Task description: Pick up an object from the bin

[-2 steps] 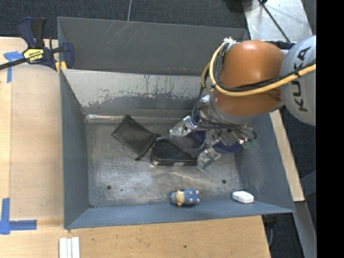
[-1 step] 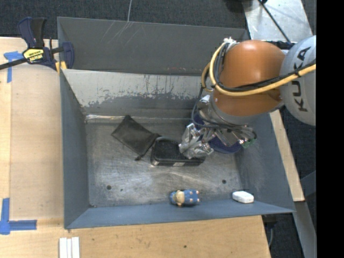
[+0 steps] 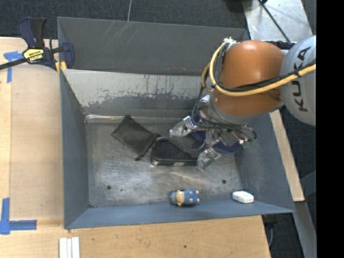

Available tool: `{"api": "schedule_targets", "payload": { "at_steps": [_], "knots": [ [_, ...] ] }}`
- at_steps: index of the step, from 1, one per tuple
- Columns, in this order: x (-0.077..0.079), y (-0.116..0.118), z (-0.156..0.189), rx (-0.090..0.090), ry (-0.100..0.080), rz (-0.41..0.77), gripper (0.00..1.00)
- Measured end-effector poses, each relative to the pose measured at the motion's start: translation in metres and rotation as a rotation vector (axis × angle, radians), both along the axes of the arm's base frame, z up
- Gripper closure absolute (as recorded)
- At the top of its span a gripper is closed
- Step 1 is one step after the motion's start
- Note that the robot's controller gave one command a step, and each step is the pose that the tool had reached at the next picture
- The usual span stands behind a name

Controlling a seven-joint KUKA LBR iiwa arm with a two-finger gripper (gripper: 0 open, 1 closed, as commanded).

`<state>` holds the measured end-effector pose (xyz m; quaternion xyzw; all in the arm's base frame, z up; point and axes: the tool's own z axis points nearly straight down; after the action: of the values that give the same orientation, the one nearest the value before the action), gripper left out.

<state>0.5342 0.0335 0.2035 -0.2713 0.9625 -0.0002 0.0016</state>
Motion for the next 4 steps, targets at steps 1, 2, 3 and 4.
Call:
{"api": "schedule_targets", "payload": {
  "at_steps": [1,2,3,4],
  "knots": [
    [0.020,-0.011,-0.083,0.005,-0.028,0.001,0.00],
    [0.012,-0.014,-0.087,-0.002,0.009,0.000,1.00],
    [0.010,-0.022,0.001,0.000,-0.009,0.001,1.00],
    [0.008,-0.022,-0.004,0.000,0.000,0.001,0.00]
  ]
}}
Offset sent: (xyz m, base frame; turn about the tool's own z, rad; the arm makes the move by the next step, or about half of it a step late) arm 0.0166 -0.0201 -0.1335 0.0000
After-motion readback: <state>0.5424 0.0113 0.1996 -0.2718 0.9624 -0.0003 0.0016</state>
